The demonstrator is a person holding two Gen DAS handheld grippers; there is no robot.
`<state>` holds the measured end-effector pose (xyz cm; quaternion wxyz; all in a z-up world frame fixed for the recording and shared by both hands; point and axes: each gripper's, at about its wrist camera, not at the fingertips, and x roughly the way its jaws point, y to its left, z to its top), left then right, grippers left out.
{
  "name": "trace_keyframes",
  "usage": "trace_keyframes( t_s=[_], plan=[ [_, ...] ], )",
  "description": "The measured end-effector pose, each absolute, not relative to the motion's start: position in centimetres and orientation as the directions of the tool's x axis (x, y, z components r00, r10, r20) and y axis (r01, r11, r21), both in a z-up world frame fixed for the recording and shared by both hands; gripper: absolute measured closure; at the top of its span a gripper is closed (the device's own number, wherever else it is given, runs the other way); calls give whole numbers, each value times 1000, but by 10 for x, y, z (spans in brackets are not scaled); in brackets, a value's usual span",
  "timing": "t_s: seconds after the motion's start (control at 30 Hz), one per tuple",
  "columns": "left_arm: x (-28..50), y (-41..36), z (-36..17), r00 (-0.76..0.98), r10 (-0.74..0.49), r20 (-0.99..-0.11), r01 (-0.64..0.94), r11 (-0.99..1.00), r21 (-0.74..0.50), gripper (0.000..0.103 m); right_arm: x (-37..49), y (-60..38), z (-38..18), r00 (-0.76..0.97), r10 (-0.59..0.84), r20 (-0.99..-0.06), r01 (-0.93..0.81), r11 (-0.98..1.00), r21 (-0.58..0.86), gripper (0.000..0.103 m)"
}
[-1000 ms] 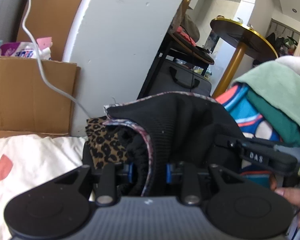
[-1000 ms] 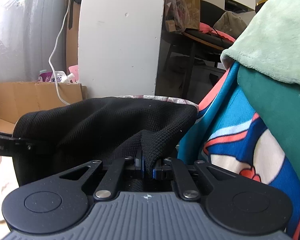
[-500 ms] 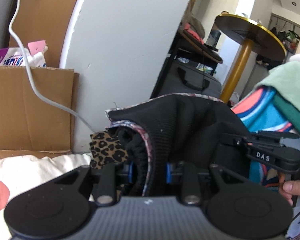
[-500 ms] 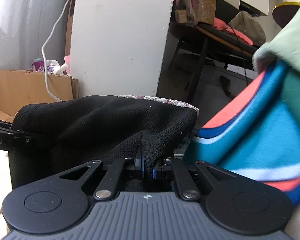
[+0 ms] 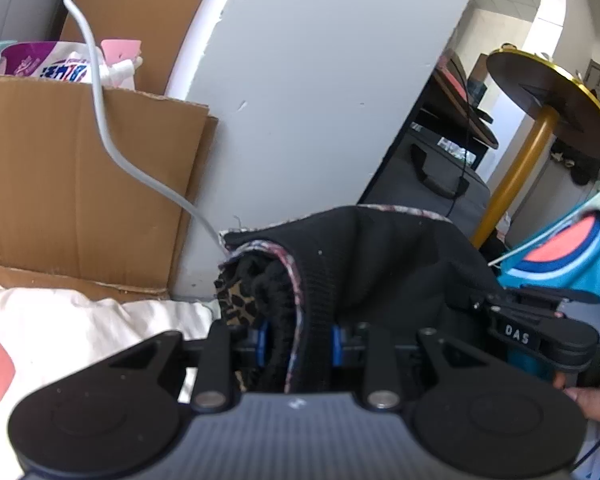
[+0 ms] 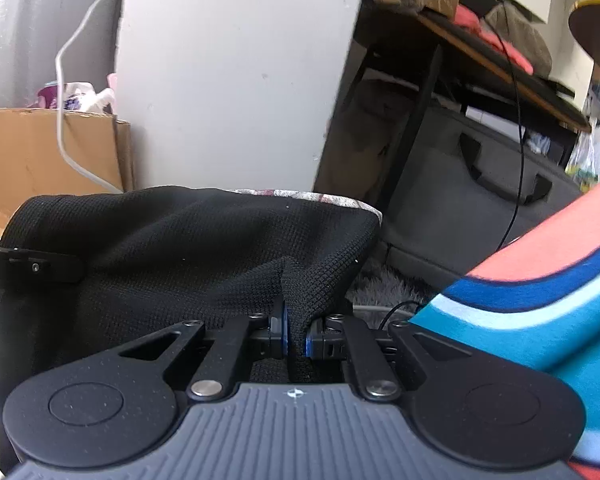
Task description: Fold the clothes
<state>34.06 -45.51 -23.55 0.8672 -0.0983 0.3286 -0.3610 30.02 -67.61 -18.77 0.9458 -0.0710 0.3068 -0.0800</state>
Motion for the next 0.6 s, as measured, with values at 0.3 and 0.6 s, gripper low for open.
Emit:
trace_keyframes(
  t_s=[0.3,0.6],
  plan=[
    [369,-468,-266,486,-669,-563,508,740,-440,71,317,-665,-216,740,-334,-584,133,923,-361,80],
    [381,-457,-260,448,-642,-622,466,762,-450,47,300,-650,-190,769,-446,-459,225,860,-458,61]
  ],
)
